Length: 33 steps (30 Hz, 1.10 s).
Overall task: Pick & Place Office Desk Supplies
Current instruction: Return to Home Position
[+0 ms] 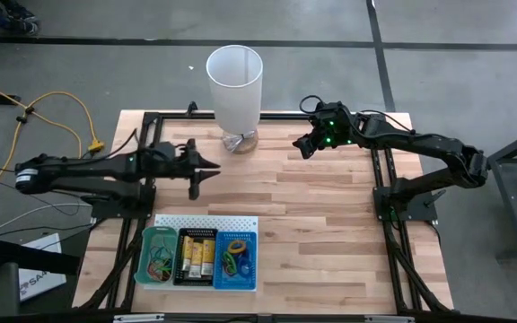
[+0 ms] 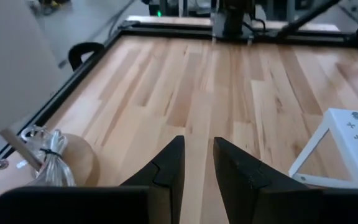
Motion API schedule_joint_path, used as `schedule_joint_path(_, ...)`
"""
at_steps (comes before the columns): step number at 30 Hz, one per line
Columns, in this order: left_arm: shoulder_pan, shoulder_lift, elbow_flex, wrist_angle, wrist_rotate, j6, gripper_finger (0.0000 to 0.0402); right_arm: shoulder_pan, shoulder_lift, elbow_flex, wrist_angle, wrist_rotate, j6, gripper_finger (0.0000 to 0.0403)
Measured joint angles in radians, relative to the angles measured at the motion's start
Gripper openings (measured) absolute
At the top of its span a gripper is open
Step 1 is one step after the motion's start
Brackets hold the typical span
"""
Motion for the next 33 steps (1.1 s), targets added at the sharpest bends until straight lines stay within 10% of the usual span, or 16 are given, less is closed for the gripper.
schedule_joint_path(33, 0.071, -0.713, -0.491, 0.182, -0.071, -0.044, 0.0079, 0.000, 0.000, 0.000, 0.000, 0.000, 0.000, 0.0130)
